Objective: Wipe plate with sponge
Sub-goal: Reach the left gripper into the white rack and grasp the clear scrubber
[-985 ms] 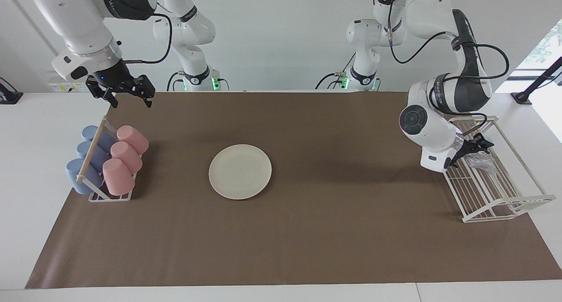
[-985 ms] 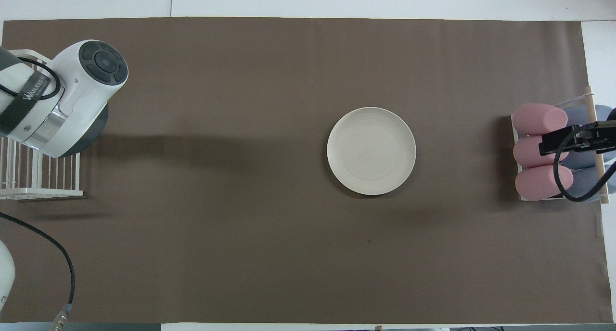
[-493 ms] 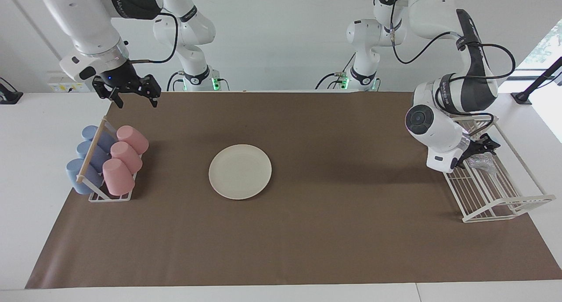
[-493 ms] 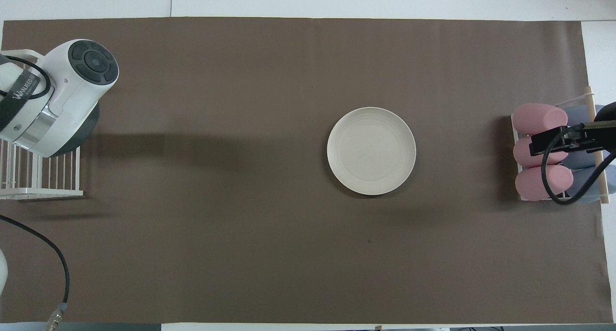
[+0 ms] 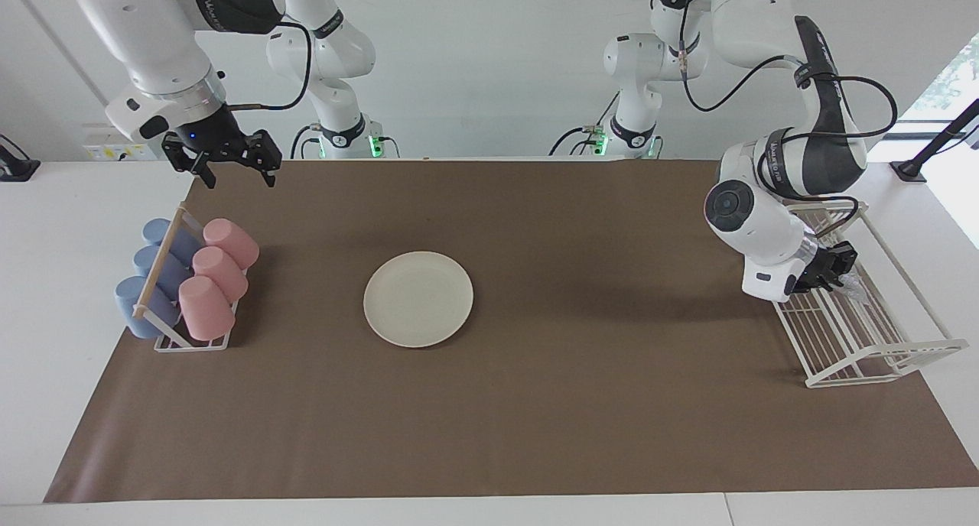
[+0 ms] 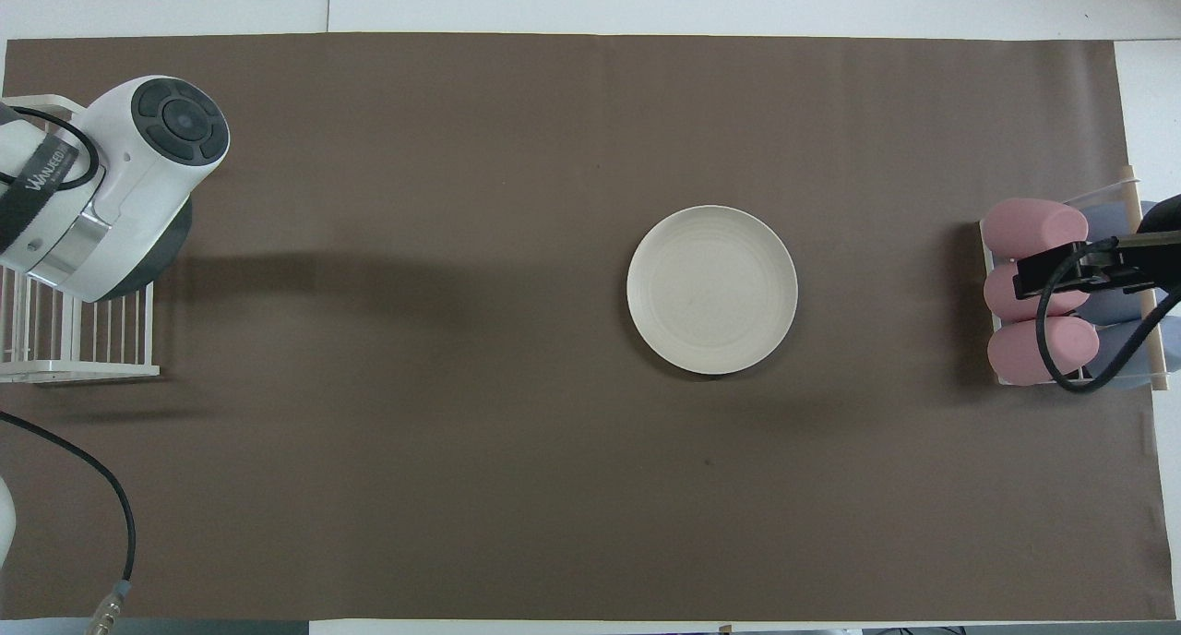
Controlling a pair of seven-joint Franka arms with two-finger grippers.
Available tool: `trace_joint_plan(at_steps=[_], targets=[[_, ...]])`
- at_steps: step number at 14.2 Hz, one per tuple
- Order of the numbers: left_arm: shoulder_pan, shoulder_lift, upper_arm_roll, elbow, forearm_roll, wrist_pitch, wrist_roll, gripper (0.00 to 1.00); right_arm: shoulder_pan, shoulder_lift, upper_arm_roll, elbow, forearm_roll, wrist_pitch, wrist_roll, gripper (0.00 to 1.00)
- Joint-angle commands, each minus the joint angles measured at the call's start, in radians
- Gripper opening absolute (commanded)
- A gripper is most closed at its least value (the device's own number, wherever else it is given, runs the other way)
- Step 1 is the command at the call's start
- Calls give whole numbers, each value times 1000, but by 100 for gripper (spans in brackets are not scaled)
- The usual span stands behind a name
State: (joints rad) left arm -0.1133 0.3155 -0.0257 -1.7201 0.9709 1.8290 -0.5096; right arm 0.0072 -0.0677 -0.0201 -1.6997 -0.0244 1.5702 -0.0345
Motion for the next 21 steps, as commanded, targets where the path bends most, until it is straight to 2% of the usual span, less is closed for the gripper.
trace_joint_plan(at_steps=[1, 5, 7, 11, 14, 17, 19, 21], targets=[[6, -3, -2, -4, 17, 19, -17, 0, -7, 9, 8, 12, 8, -2, 18, 100], [4, -15, -3, 42, -1, -8, 37, 0, -6, 9, 8, 11, 8, 1, 22, 100], [3, -16, -3, 138, -116, -81, 109, 0, -7, 9, 8, 9, 6, 4, 24, 100], [-2, -18, -6, 365, -439, -337, 220, 0, -7, 8, 6, 6, 6, 4, 51, 100], [26, -74, 10, 445, -804, -473, 217, 0, -7, 9, 8, 9, 6, 4, 67, 100], [113, -124, 13, 441, -1168, -508, 203, 0, -6, 11, 20, 17, 6, 4, 117, 100], [174, -142, 10, 423, -1363, -493, 163, 0, -6, 9, 23, 20, -2, 13, 163, 100], [198, -199, 9, 302, -1531, -434, 174, 0, -6, 9, 29, 20, -2, 14, 215, 100]])
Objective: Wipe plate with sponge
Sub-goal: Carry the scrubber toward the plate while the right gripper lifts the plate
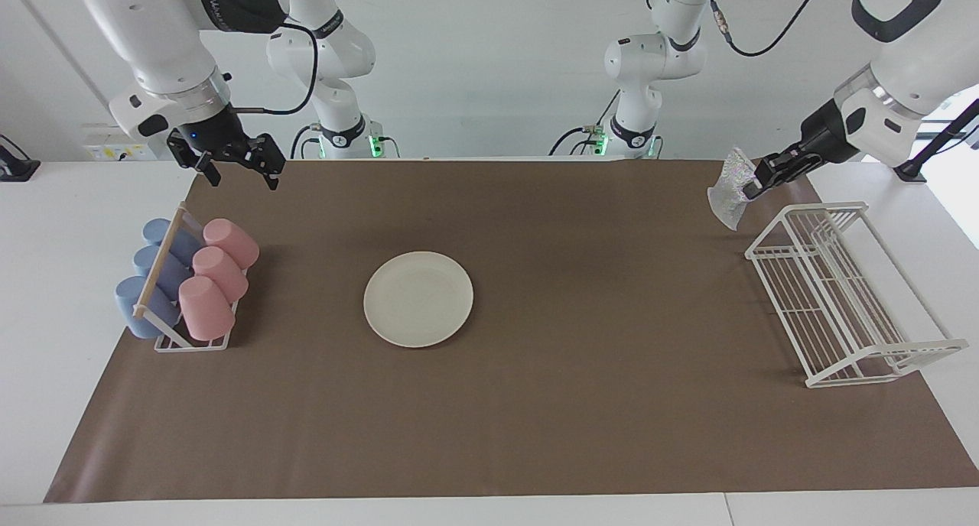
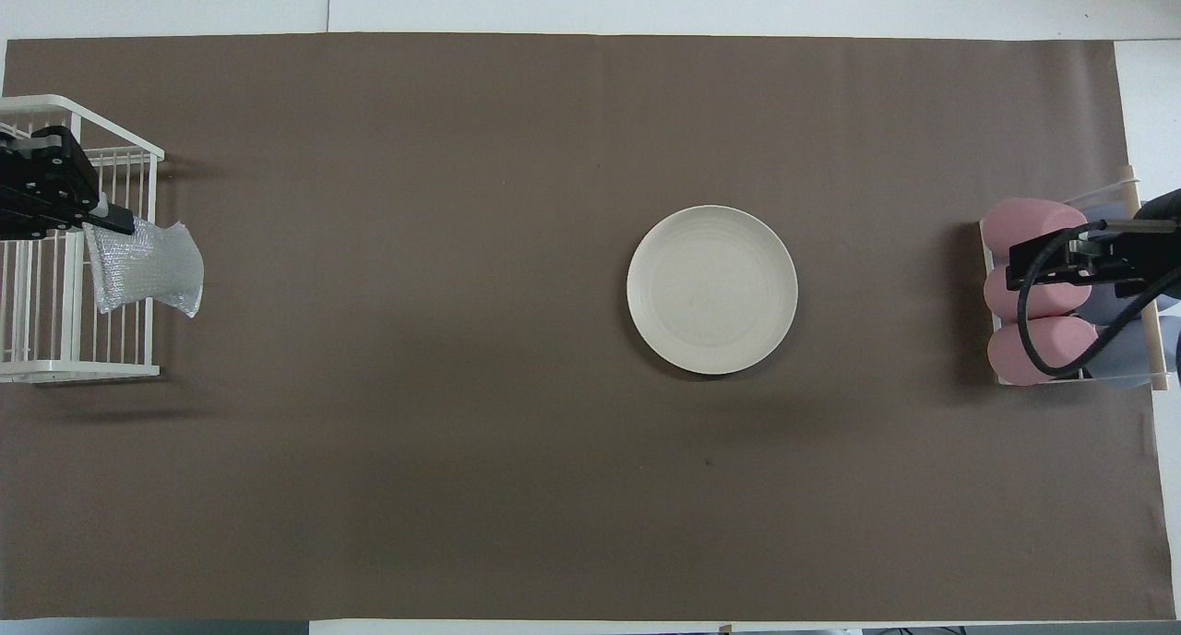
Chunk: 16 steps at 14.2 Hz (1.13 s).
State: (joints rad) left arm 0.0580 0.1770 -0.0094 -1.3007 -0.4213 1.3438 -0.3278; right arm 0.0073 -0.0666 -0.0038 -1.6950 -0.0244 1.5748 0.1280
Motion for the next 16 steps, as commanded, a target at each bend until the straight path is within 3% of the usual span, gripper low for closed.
trace_joint_plan(at_steps=[1, 4, 6, 9, 11, 16], targets=[[25, -103, -7, -205, -219, 111, -8, 0, -6, 8, 13, 15, -2, 11, 79, 100], [-12, -256, -18, -519, -480, 318, 6, 0, -6, 8, 54, 15, 4, 40, 227, 100], [-84, -318, -18, -661, -633, 440, 55, 0, -6, 8, 94, 15, 4, 63, 353, 100], [-153, -327, -18, -747, -856, 494, 142, 0, -7, 8, 159, 17, 33, 59, 546, 100], [-170, -329, -20, -811, -962, 492, 251, 0, -9, 7, 163, 18, 151, 50, 758, 100], [-256, -329, -20, -946, -1108, 479, 534, 0, -7, 8, 246, 44, 268, 50, 1197, 100]])
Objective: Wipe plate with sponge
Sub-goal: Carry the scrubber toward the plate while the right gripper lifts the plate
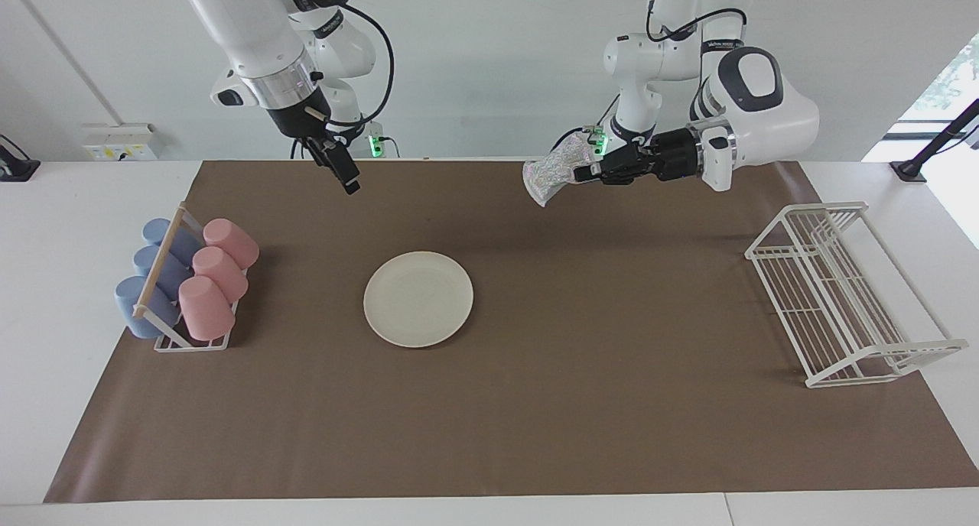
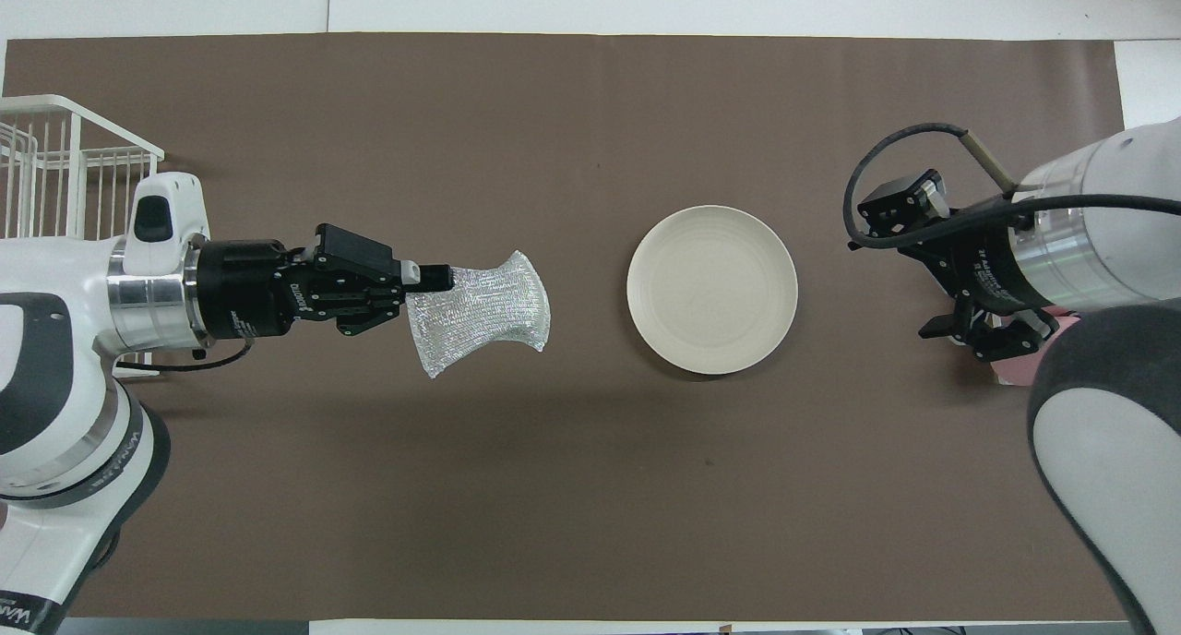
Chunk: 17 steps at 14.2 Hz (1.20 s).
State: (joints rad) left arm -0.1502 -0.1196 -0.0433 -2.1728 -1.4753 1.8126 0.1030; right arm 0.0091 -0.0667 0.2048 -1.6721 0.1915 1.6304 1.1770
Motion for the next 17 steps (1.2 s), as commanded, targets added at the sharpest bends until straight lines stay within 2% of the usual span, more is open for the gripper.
trace_joint_plan(at_steps=[1, 3, 7, 10, 14, 17], targets=[[-63, -29, 14, -102, -74, 8, 147, 0, -8, 5, 53, 22, 96, -6, 229, 100], [-103, -19, 14, -119, -128, 13, 208, 0, -3, -1, 103, 14, 114, 3, 335, 100], [-140, -2, 14, -127, -169, 16, 290, 0, 74, -15, 111, -3, 106, 12, 363, 100], [-140, -2, 14, -127, -172, 17, 290, 0, 126, -16, 113, -24, 111, 123, 538, 100], [-149, -3, 14, -131, -180, 27, 290, 0, 206, -25, 114, -73, 120, 172, 674, 100], [-149, -6, 14, -136, -180, 22, 291, 0, 227, -22, 114, -118, 200, 293, 754, 100]])
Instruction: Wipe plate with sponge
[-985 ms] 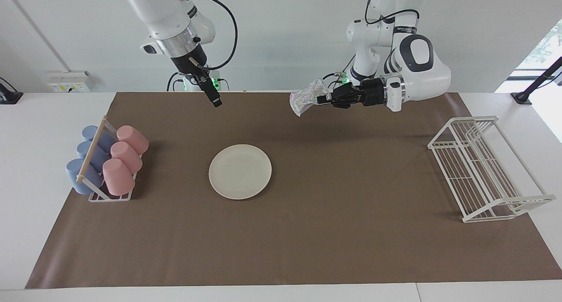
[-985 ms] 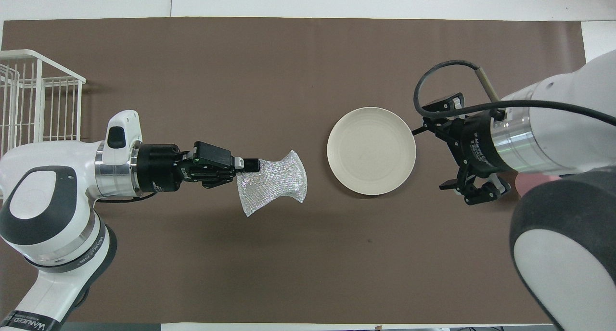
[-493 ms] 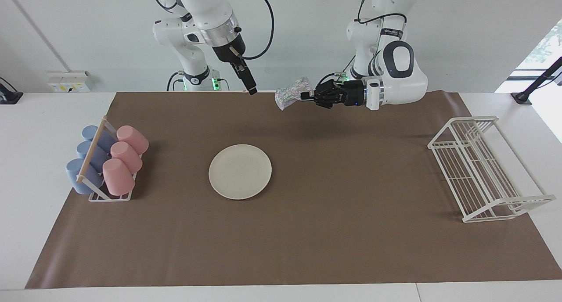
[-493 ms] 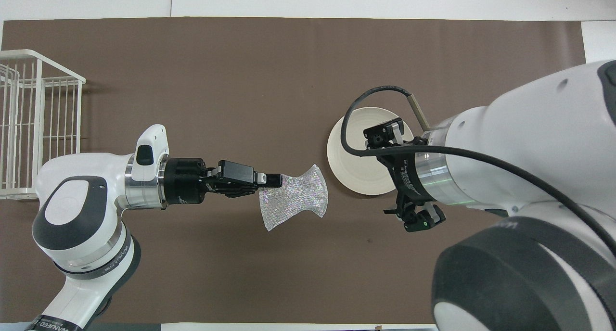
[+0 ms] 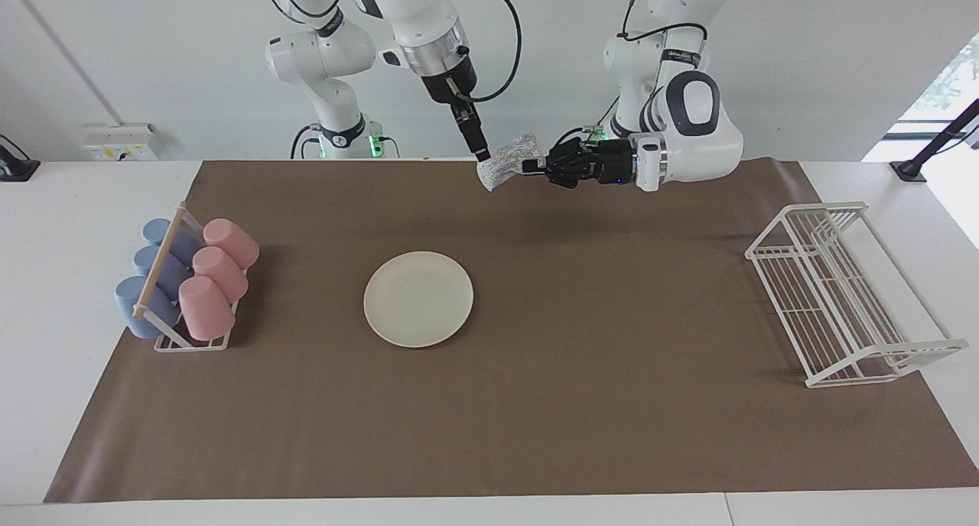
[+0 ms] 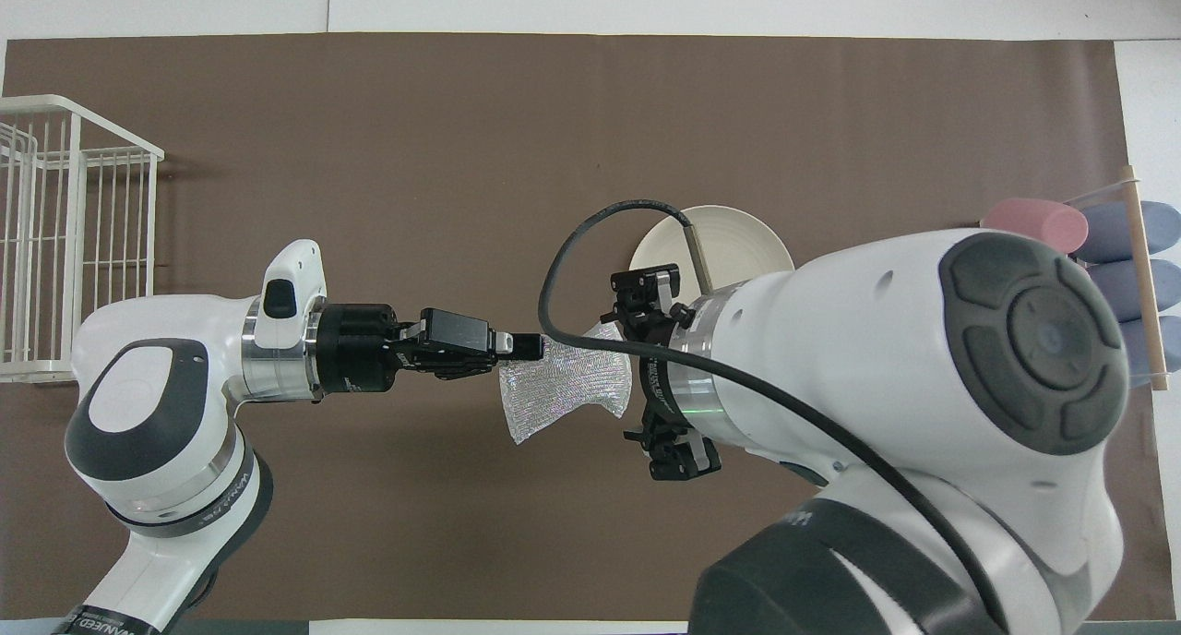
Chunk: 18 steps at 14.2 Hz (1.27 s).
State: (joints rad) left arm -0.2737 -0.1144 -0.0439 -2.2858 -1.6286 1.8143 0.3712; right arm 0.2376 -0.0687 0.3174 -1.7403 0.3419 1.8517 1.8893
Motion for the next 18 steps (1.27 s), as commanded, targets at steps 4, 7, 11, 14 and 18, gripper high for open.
trace_joint_plan(at_steps=[4, 7, 11, 14, 18], targets=[[-25, -13, 15, -24, -27, 23, 25, 0, 32, -28, 3, -96, 49, 86, 45, 100], [-25, -13, 15, -23, -25, 22, 26, 0, 64, -59, 3, -160, 49, 107, 47, 100], [-25, -13, 16, -24, -25, 14, 26, 0, 74, -54, 2, -177, 49, 133, 39, 100], [-25, -13, 16, -24, -25, 14, 26, 0, 69, -48, 2, -168, 43, 144, 31, 100], [-25, -14, 18, -24, -25, 11, 26, 0, 65, -42, -1, -153, 36, 171, 31, 100]])
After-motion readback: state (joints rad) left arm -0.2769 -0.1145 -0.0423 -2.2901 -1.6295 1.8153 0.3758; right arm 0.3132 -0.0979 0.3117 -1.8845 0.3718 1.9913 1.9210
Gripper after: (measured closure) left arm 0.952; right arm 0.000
